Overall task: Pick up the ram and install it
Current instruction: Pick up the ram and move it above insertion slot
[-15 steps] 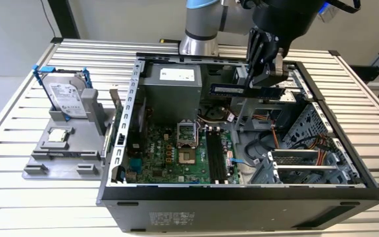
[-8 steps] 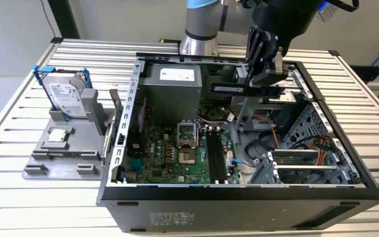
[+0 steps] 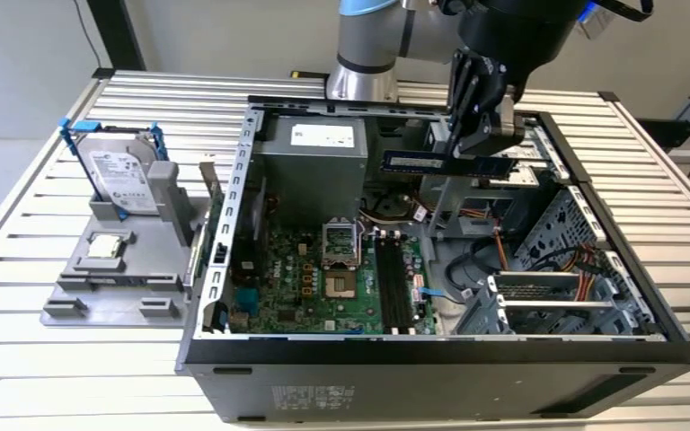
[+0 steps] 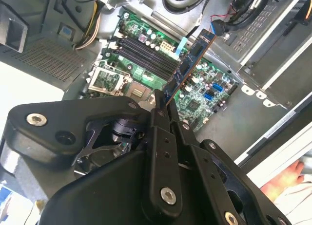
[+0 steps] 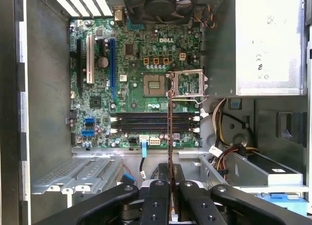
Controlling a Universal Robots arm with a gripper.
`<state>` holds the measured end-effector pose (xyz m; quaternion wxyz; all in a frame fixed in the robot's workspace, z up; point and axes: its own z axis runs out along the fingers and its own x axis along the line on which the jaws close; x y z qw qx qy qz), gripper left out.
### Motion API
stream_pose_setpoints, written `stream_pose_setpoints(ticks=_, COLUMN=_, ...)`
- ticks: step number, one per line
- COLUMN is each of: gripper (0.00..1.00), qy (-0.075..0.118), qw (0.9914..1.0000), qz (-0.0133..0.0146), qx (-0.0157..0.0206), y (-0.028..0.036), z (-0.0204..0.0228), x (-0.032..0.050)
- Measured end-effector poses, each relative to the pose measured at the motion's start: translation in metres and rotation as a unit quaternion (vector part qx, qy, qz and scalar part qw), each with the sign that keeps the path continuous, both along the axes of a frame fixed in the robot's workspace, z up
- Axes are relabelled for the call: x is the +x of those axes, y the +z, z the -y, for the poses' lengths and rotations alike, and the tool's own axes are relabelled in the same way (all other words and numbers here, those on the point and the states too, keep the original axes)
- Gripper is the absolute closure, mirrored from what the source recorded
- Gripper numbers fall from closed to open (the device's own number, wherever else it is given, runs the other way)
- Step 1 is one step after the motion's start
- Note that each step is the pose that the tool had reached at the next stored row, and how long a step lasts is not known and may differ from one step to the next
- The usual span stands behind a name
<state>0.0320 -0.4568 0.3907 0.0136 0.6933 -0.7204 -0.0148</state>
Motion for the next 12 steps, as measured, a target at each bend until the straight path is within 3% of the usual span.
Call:
stream_pose_setpoints(ticks=4, gripper=1.00, qy=0.000, qw=1.00000, qz=0.0000, qx=0.0000, y=0.0000, z=0.0000, x=-0.0001)
stream_pose_setpoints(ticks=7, gripper=1.00, qy=-0.025, qw=0.99970, qz=0.0000, qx=0.0000, y=0.0000, z=-0.0001, x=-0.0001)
stream_pose_setpoints(ticks=12, gripper=1.00, qy=-0.069, qw=0.99762, qz=0.0000, qx=0.0000, y=0.0000, z=0.0000, x=-0.0001)
